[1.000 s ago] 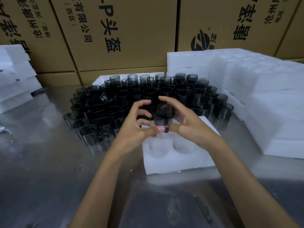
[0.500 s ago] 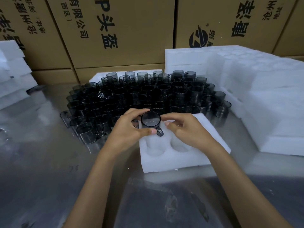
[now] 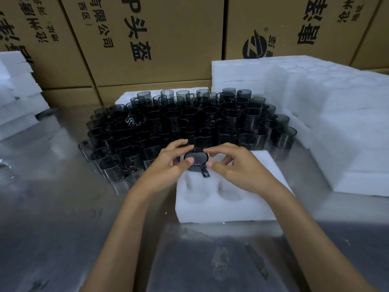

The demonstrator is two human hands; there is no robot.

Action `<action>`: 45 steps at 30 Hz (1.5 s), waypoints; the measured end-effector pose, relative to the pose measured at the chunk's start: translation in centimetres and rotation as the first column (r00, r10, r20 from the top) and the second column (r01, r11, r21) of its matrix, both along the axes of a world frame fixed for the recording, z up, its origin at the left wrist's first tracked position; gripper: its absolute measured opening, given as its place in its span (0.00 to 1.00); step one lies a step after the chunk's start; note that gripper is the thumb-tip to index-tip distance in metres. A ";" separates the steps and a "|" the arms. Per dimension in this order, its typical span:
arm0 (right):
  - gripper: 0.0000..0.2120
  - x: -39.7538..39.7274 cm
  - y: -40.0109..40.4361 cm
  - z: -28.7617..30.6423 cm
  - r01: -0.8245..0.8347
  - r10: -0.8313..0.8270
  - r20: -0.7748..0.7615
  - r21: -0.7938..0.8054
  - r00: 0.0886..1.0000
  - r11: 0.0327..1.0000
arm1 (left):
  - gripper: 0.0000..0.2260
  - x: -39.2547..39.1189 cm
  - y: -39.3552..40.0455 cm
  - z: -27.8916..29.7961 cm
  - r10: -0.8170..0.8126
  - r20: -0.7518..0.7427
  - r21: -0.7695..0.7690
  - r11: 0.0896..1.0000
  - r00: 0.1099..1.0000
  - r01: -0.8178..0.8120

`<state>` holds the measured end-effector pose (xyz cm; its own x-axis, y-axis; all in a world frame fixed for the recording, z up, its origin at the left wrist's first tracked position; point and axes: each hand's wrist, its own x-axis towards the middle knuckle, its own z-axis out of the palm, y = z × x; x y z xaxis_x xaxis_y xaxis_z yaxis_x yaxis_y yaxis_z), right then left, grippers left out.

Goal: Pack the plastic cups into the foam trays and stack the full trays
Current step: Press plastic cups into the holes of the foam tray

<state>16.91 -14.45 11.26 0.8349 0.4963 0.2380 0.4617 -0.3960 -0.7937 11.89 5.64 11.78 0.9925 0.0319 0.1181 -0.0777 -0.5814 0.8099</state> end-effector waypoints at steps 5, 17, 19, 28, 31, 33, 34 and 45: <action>0.14 -0.3 0.4 -0.2 0.004 0.007 0.087 -0.125 0.996 0.992 | 0.19 0.2 -0.4 -0.9 -0.004 0.002 0.130 0.991 1.000 0.004; 0.15 -0.3 0.6 -0.5 0.021 -0.004 0.106 -0.159 0.994 0.987 | 0.17 0.2 -0.4 -1.2 0.072 0.116 0.261 0.960 0.991 -0.100; 0.15 -0.2 0.6 -0.4 0.042 -0.023 0.128 -0.146 0.991 0.988 | 0.16 0.3 -1.1 -1.4 0.119 0.189 0.270 0.948 0.975 -0.168; 0.24 5.0 -1.1 2.8 0.455 -0.431 0.170 -0.154 0.886 0.877 | 0.14 0.5 -2.9 -1.8 0.235 0.276 0.193 0.936 0.932 -0.294; 0.27 7.0 0.2 3.3 0.433 -0.407 0.150 -0.325 0.901 0.840 | 0.14 0.4 -2.8 -1.8 0.231 0.281 0.201 0.935 0.931 -0.292; 0.24 8.0 0.9 3.2 0.439 -0.405 0.169 -0.384 0.898 0.812 | 0.14 0.3 -2.8 -1.8 0.209 0.276 0.233 0.932 0.938 -0.276; 0.22 8.3 1.2 3.1 0.451 -0.413 0.182 -0.389 0.892 0.803 | 0.14 0.3 -2.7 -1.8 0.193 0.270 0.252 0.931 0.943 -0.263; 0.09 4.1 -2.1 2.7 0.365 -0.301 0.354 -0.130 0.885 0.922 | 0.16 0.2 -2.6 -1.2 0.179 0.366 0.260 0.922 0.913 -0.286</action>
<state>21.00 -16.60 13.94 0.8522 0.2643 0.4516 0.4921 -0.6981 -0.5201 12.11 3.01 10.56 0.8626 0.1671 0.4775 -0.1409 -0.8272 0.5440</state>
